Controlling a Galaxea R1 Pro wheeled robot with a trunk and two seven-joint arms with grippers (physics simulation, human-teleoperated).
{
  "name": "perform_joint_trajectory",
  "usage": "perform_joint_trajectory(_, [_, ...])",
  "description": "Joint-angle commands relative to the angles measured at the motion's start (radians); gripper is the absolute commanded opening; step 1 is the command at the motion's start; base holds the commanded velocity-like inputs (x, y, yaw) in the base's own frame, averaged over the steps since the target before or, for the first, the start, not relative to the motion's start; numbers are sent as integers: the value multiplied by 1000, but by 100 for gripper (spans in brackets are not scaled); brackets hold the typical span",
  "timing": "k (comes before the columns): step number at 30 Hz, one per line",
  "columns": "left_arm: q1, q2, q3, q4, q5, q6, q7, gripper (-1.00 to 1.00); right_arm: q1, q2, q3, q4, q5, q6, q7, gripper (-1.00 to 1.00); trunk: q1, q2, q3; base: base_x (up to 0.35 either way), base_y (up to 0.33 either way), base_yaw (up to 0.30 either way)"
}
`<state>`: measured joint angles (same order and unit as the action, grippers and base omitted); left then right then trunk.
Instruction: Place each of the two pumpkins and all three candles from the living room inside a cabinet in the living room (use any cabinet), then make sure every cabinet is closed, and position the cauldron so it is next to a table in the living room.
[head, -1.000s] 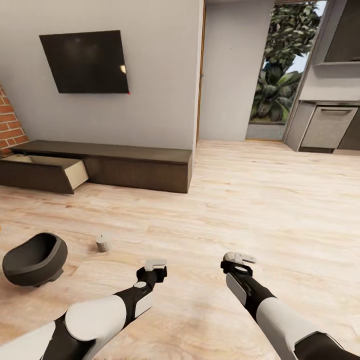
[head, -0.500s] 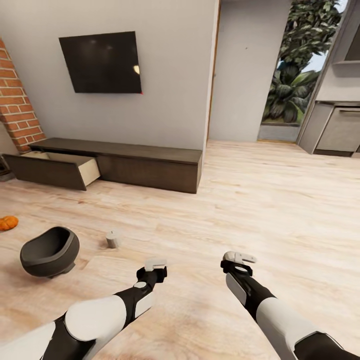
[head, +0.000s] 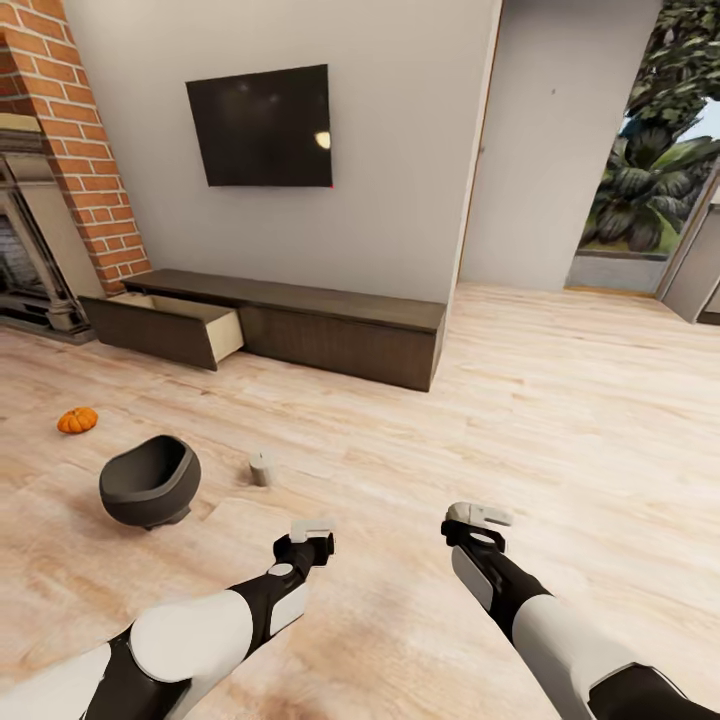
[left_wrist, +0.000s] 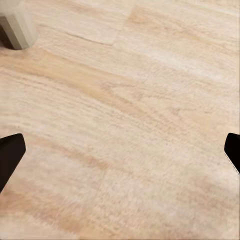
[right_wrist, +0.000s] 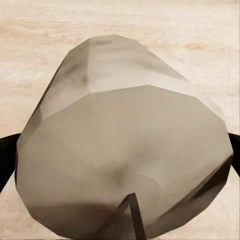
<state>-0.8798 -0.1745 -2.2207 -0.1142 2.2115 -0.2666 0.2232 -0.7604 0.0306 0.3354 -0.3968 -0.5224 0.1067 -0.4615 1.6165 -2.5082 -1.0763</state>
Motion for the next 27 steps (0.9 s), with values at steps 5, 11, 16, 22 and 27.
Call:
perform_joint_trajectory(5, [-1,0,-5,-1,6,0,9,100,0,-1,8,-2,-3,6,-4,-100,0,0,-1,236,-205,21])
perform_joint_trajectory(11, [-1,0,-4,-1,7,1,10,100,0,0,8,1,-4,-10,-3,-100,0,0,-1,253,-224,163])
perform_joint_trajectory(16, [-1,0,-4,-1,7,2,10,100,0,0,9,1,-4,-12,-7,-100,0,0,-1,255,-228,281])
perform_joint_trajectory(22, [-1,0,-4,-1,7,2,10,100,0,0,10,1,-4,-12,-10,-100,0,0,-1,256,-230,294])
perform_joint_trajectory(27, [-1,0,-2,-1,12,-1,10,100,0,0,9,1,-4,-12,-11,-100,0,0,-1,254,-234,294])
